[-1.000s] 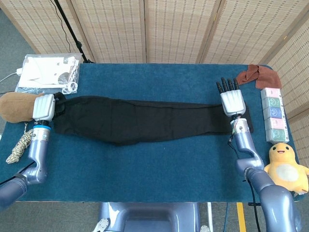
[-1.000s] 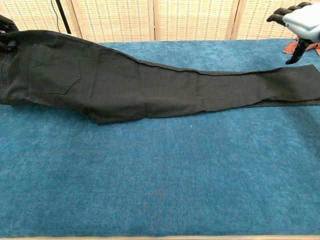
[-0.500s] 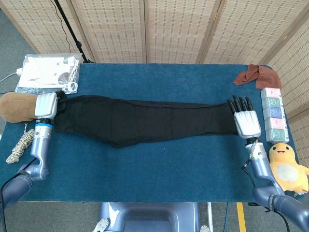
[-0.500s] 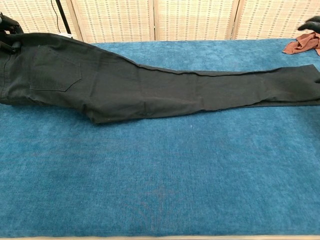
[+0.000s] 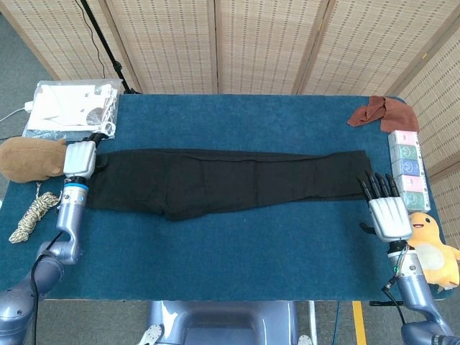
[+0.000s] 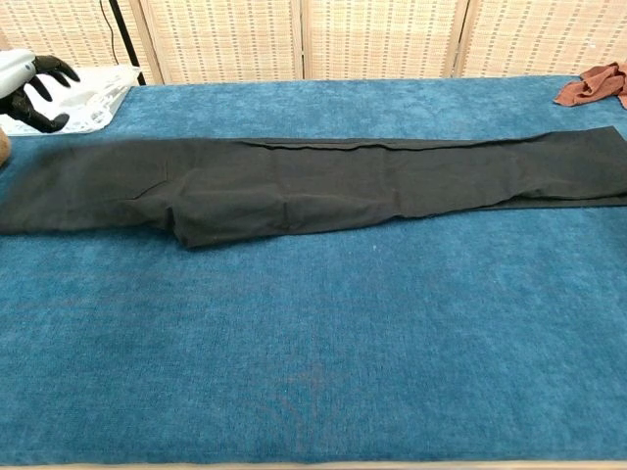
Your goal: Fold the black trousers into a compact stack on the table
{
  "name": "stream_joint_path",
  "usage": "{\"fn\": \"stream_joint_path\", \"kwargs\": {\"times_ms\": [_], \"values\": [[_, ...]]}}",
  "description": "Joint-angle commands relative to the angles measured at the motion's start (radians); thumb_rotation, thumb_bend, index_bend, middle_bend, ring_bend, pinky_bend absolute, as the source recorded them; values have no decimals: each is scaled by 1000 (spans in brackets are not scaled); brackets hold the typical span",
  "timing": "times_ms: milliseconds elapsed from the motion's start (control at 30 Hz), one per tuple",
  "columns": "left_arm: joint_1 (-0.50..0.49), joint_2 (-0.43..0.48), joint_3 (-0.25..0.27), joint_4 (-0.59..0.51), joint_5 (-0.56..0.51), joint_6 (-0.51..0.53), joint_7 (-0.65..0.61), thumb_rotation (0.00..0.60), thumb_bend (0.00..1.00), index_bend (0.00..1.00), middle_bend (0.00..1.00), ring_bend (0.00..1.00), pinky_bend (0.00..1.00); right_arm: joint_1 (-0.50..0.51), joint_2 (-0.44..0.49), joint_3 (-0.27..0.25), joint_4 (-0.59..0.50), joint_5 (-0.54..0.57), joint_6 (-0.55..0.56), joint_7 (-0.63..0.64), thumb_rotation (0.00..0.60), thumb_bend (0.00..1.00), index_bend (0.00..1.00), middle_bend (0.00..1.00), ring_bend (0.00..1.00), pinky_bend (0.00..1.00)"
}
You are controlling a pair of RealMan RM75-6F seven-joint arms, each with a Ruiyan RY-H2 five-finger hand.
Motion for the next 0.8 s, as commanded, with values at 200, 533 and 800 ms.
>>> {"fn": "stream_joint_path", "kwargs": {"times_ms": [200, 533, 800], "values": [[-3, -12, 7, 15, 22, 14, -70, 600, 270, 0, 0, 0, 182, -42, -14, -18, -11, -7, 38, 11, 600, 48, 6, 0, 0, 0], [100, 82, 118, -149, 157, 186, -196, 600, 190, 0, 0, 0, 137, -128, 4, -35, -98, -15, 133, 46, 600, 43, 6, 0, 0, 0], [207, 242, 229, -399, 248, 269, -183, 600, 35, 0, 0, 0, 41, -169, 56, -36, -181, -38, 188, 48, 600, 30, 4, 0, 0, 0]]}}
